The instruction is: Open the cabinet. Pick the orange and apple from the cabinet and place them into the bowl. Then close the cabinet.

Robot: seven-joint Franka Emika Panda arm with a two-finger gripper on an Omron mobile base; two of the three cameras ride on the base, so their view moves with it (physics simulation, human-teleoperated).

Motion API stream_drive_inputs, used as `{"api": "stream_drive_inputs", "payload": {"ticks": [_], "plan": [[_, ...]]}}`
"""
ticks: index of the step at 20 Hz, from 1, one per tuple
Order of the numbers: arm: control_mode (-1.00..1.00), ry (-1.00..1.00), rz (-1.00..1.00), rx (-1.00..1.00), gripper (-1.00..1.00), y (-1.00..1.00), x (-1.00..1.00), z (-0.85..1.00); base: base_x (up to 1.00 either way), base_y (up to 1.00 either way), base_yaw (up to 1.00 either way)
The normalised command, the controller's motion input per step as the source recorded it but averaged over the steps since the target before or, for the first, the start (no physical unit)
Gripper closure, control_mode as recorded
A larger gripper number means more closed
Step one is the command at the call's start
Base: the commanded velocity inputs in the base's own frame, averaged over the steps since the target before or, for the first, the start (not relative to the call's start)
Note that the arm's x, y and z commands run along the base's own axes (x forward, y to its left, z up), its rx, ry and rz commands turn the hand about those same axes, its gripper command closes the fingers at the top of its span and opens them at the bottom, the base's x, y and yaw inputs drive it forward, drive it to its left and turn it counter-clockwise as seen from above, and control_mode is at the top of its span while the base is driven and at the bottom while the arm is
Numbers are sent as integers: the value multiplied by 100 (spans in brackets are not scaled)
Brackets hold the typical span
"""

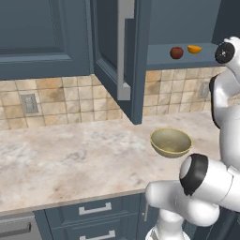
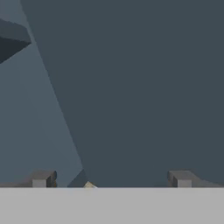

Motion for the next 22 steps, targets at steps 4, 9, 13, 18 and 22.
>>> {"api": "stream_drive_inputs", "payload": {"ticks": [4, 9, 13, 18, 22], "plan": [[-100, -3, 2, -15, -100, 87, -54, 0, 0, 0, 0], [-100, 0, 8, -13, -100, 93, -17, 7, 0, 0, 0], [-100, 11, 28, -11, -100, 60, -5, 14, 0, 0, 0], [-100, 24, 41, -7, -100, 25, -5, 4, 0, 0, 0], [-100, 30, 37, 0, -100, 9, 0, 23, 0, 0, 0]]}}
